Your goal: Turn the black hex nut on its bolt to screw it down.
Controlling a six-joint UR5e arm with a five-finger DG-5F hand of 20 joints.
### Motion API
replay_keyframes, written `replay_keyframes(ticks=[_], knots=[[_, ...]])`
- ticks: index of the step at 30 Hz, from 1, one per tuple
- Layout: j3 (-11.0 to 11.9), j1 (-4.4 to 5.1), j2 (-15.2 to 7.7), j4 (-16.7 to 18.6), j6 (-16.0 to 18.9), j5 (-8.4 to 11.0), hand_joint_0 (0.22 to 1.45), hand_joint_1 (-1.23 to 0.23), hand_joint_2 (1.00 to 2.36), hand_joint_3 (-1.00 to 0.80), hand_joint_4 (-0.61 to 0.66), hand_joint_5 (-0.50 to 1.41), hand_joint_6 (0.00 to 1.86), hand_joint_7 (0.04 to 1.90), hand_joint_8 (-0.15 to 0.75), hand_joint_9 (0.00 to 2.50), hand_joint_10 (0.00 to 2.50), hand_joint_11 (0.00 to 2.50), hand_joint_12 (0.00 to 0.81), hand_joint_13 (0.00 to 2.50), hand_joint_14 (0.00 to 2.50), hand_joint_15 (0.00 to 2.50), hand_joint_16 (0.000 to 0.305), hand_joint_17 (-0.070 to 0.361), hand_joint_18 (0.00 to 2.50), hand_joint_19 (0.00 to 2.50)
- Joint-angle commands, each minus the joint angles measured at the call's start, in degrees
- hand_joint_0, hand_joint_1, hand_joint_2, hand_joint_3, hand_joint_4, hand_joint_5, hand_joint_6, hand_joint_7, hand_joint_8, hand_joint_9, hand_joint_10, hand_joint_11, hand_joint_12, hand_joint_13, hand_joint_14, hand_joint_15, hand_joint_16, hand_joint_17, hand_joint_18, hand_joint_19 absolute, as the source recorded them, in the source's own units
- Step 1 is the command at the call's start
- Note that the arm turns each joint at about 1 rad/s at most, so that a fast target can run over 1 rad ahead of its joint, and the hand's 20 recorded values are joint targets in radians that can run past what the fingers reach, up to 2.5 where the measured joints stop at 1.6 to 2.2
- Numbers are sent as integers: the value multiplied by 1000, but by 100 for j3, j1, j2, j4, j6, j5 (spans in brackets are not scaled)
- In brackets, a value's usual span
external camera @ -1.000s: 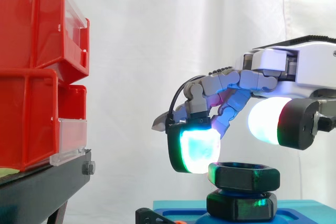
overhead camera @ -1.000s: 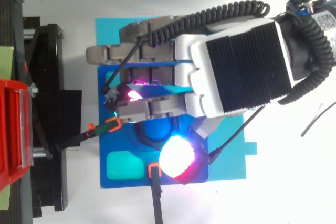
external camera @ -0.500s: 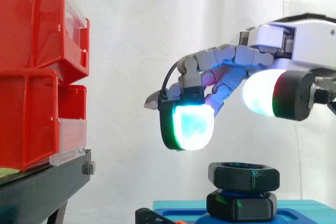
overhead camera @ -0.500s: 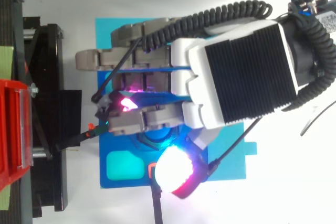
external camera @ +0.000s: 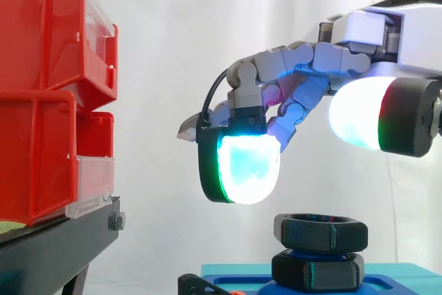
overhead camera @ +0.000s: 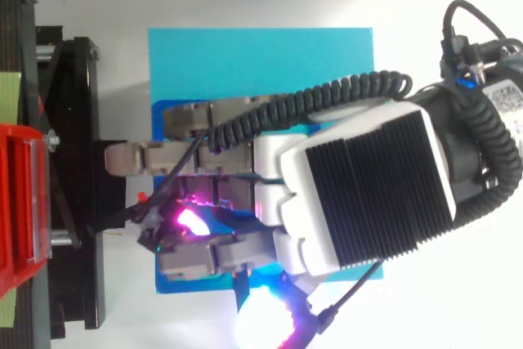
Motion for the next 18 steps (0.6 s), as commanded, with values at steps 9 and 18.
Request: replay_keyframes(ticks=[9, 18], knots=[[-337, 117, -4, 104, 7, 138, 507, -154, 1000, -500, 222, -13, 505, 1204, 207, 959, 0, 0, 317, 512, 0, 0, 47, 106, 558, 564], [-398, 125, -4, 324, 7, 173, 509, -160, 1000, -500, 146, -7, 506, 1316, 209, 961, 0, 0, 317, 509, 0, 0, 47, 106, 558, 565]])
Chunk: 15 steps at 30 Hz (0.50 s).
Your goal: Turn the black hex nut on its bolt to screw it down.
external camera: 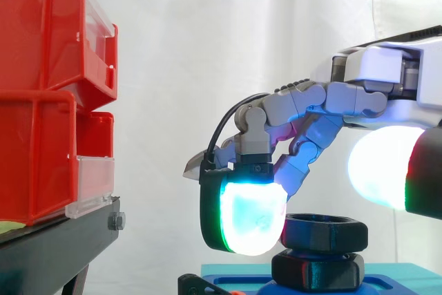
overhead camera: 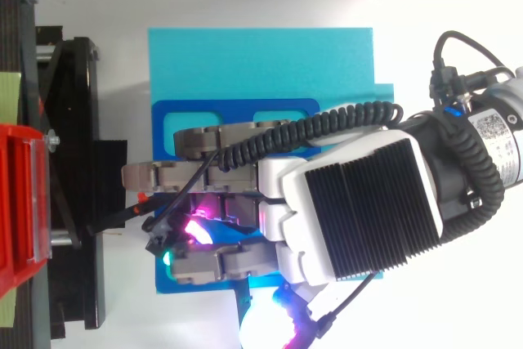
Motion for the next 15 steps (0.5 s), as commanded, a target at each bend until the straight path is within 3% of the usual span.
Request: replay_keyframes(ticks=[1, 15], knots=[[-11, 2, -1, -14, -10, 4, 509, -160, 1000, -500, 136, -5, 505, 1343, 206, 961, 2, 0, 317, 510, 0, 0, 47, 106, 560, 565], [-11, -51, -1, 30, -37, 4, 510, -161, 1000, -500, 113, 3, 504, 1497, 215, 969, 0, 4, 317, 515, 0, 0, 47, 106, 563, 565]])
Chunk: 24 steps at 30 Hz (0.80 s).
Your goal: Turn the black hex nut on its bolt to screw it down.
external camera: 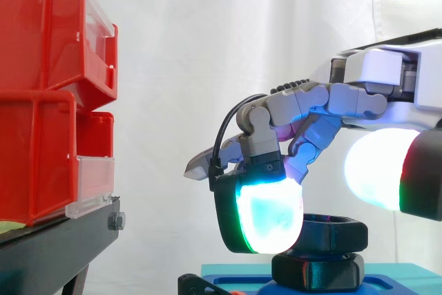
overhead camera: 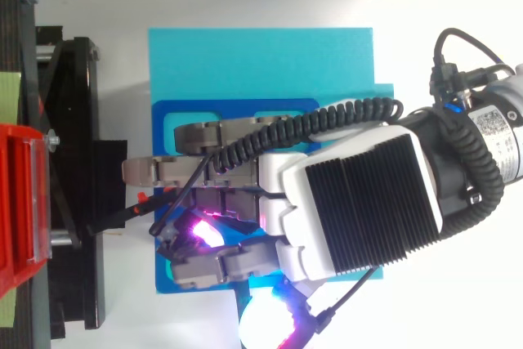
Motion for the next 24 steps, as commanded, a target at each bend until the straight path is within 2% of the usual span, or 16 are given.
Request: replay_keyframes(ticks=[1, 12, 16, 17, 24], knots=[[-1, -23, 0, 4, -28, -9, 510, -161, 1000, -500, 119, 4, 504, 1496, 209, 969, 0, 5, 316, 515, 0, 0, 47, 106, 563, 565], [-10, -163, -9, 144, -142, -53, 510, -163, 1000, -500, 108, 4, 503, 1517, 213, 971, 0, 5, 316, 518, 0, 0, 47, 105, 568, 566], [-10, -216, -9, 188, -142, -132, 509, -141, 1000, -500, 112, 4, 503, 1515, 216, 971, 0, 14, 318, 519, 0, 0, 47, 106, 570, 556], [-10, -269, -9, 188, -142, -167, 508, -137, 1000, -500, 112, 4, 503, 1515, 218, 972, 0, 5, 318, 519, 0, 0, 47, 106, 569, 564], [-10, -392, -9, 215, -142, -272, 505, -113, 1000, -500, 131, 4, 503, 1507, 212, 970, 1, 2, 320, 517, 0, 0, 48, 107, 560, 564]])
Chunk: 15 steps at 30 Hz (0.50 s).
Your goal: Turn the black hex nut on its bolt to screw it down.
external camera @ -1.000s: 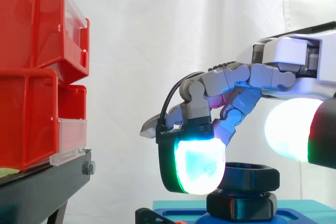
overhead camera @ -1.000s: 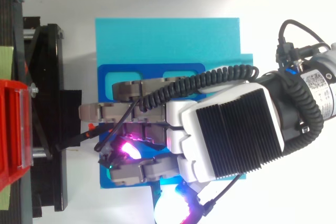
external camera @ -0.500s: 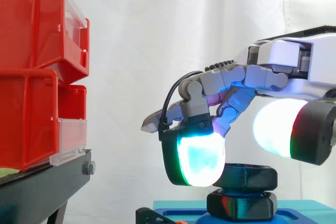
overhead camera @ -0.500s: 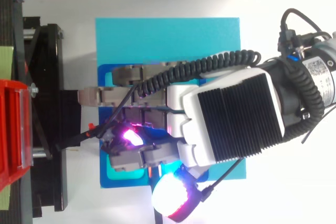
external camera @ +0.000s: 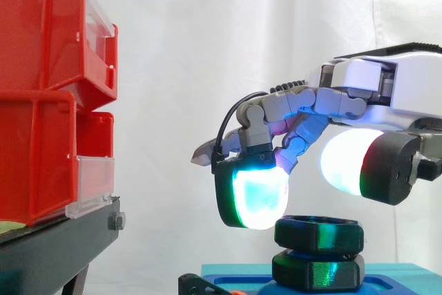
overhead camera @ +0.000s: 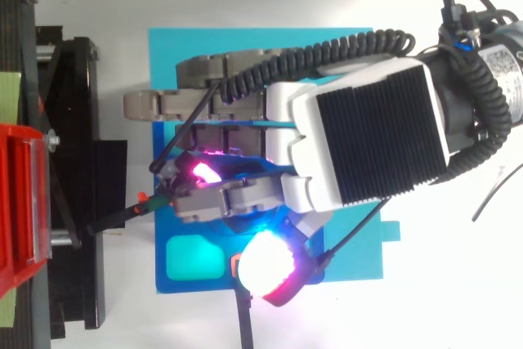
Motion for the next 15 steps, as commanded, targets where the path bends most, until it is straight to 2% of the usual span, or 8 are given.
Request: replay_keyframes(ticks=[1, 8, 12, 15], knots=[[0, -74, -1, 33, 0, -82, 505, -112, 1000, -500, 129, 4, 503, 1506, 213, 970, 0, 2, 319, 517, 0, 0, 48, 107, 561, 564], [0, -118, 8, 112, 0, -187, 505, -112, 1000, -500, 137, 1, 504, 1465, 214, 969, 0, 2, 321, 518, 0, 0, 48, 107, 563, 564], [0, -74, 8, 138, 0, -187, 505, -113, 1000, -500, 142, -1, 504, 1447, 216, 967, 0, 7, 322, 519, 0, 0, 48, 107, 563, 566], [9, -4, 8, 200, 0, -170, 504, -115, 1000, -500, 154, -4, 504, 1432, 213, 966, 0, 0, 321, 518, 0, 0, 48, 108, 565, 564]])
